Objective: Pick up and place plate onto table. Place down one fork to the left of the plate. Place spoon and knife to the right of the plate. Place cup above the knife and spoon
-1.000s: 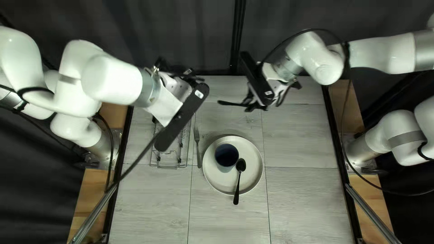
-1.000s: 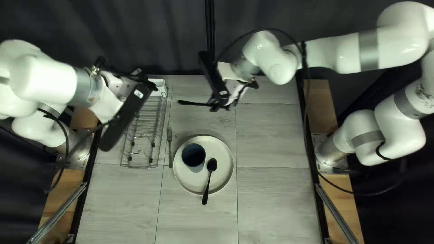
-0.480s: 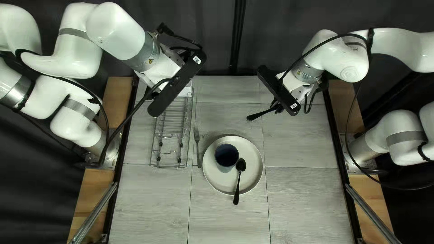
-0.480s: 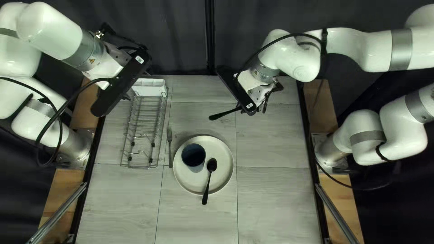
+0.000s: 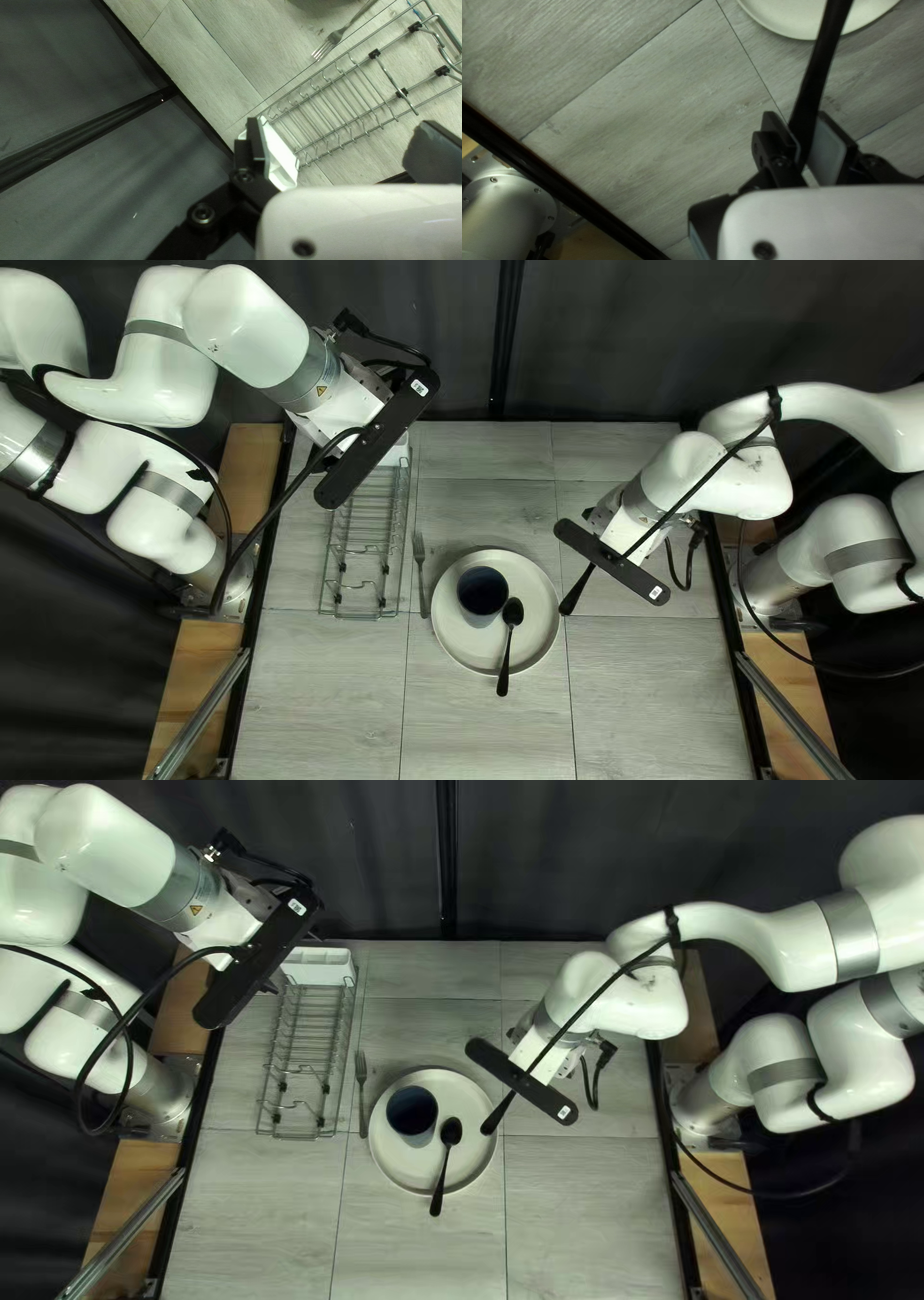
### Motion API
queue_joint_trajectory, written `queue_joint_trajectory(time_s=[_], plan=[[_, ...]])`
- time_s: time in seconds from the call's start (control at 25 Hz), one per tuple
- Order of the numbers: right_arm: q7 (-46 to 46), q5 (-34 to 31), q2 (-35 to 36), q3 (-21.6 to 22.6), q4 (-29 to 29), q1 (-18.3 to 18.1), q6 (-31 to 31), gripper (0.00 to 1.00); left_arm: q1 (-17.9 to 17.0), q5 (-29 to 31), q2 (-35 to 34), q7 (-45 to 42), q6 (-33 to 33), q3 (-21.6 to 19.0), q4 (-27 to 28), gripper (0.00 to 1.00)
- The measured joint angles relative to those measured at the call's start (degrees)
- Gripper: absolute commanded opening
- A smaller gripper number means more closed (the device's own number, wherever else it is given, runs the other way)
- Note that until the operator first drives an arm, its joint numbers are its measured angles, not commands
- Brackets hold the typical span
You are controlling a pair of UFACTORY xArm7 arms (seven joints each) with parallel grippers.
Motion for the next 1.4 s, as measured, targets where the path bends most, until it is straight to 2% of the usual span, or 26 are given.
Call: queue_joint_trajectory(time_s=[0.16, 0.4, 0.52, 0.72, 0.88, 1.04, 1.2, 1.4], plan=[[-5.1, -3.0, 0.3, 1.4, -3.8, 2.2, -4.1, 0.00, 0.0, 0.0, 0.0, 0.0, 0.0, 0.0, 0.0, 1.00], [-6.0, -3.7, 0.5, 1.8, -4.7, 2.7, -5.1, 0.00, 0.0, 0.0, 0.0, 0.0, 0.0, 0.0, 0.0, 1.00], [-5.4, -6.4, 2.7, 3.8, -4.9, 3.2, -6.3, 0.00, 0.0, 0.0, 0.0, 0.0, 0.0, 0.0, 0.0, 1.00], [-1.7, -14.7, 7.9, 8.2, -4.1, 3.1, -5.7, 0.00, 0.0, 0.0, 0.0, 0.0, 0.0, 0.0, 0.0, 1.00], [-1.2, -15.5, 8.4, 8.6, -4.1, 3.1, -5.9, 0.00, 0.0, 0.0, 0.0, 0.0, 0.0, 0.0, 0.0, 1.00], [0.0, -17.9, 11.6, 9.2, -4.6, 3.1, -8.9, 0.00, 0.0, 0.0, 0.0, 0.0, 0.0, 0.0, 0.0, 1.00], [3.7, -23.6, 15.8, 9.6, -5.1, 2.5, -13.0, 0.00, 0.0, 0.0, 0.0, 0.0, 0.0, 0.0, 0.0, 1.00], [12.7, -34.6, 20.1, 9.5, -6.2, 1.5, -17.9, 0.00, 0.0, 0.0, 0.0, 0.0, 0.0, 0.0, 0.0, 1.00]])
